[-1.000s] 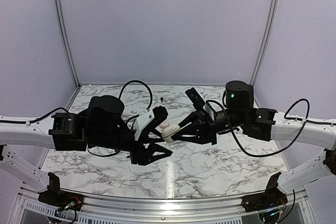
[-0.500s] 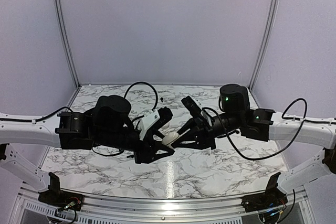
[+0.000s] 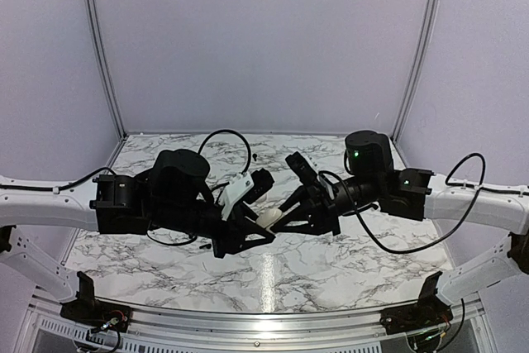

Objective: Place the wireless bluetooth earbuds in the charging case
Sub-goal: Pass from the right arm to the left

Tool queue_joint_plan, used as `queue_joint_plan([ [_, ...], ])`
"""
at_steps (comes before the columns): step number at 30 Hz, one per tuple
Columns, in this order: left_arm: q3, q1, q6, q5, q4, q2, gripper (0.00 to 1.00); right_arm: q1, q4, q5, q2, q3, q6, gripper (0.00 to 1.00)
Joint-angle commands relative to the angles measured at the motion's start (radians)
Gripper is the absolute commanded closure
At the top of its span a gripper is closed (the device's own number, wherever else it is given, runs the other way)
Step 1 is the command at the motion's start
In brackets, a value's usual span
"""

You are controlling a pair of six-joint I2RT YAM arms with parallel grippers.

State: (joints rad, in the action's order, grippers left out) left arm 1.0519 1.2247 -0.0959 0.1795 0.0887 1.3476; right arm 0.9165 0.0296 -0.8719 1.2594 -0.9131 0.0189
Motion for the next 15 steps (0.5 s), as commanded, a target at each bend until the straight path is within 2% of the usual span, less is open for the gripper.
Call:
queue_joint_plan([
  [1, 0.013, -0.008, 0.000, -0.022, 0.007, -0.013, 0.81, 0.009, 0.015, -0.008, 0.017, -0.031, -0.004, 0.99],
  [6, 0.016, -0.007, 0.002, -0.034, 0.005, -0.020, 0.88, 0.010, -0.013, 0.001, 0.010, -0.017, -0.039, 0.83],
  [15, 0.006, -0.008, -0.010, -0.044, -0.017, -0.022, 0.92, 0.010, -0.013, 0.015, -0.014, -0.004, -0.046, 0.63],
])
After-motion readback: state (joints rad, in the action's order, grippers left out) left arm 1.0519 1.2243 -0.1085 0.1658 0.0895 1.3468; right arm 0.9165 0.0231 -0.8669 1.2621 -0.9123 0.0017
